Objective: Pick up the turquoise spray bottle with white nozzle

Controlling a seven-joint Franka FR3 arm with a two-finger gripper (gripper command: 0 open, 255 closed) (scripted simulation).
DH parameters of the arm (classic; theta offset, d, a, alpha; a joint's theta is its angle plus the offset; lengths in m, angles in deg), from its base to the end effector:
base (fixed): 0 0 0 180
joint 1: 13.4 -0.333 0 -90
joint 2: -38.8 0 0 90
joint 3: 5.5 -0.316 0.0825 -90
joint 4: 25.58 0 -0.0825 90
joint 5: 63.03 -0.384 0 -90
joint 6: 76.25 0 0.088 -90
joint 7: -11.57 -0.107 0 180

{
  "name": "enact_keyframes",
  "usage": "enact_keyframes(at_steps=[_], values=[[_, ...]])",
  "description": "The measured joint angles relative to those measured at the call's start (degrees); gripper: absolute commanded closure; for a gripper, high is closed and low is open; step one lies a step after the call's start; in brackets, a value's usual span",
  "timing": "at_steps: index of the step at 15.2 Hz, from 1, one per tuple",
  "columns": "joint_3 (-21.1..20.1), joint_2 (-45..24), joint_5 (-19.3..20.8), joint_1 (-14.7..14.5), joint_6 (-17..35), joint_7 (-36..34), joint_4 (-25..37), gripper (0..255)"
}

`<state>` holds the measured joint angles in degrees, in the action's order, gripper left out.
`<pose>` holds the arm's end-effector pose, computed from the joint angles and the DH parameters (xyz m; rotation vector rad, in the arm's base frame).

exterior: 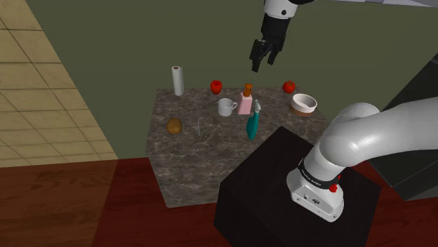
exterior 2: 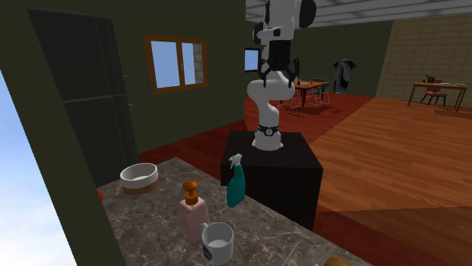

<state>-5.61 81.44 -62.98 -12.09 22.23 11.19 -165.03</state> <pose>0.3287 -0.0068 0.5533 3.1386 -0.0439 0.0457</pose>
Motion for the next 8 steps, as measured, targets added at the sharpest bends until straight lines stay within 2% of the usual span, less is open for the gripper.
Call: enact_keyframes(at_steps=[4,8], values=[[0.5,-0.2,0.9,1.0,3.5,-0.5,-3.2,0],[1.3,-2.0,2.5,3.0,11.5,-1.5,-9.1,0]])
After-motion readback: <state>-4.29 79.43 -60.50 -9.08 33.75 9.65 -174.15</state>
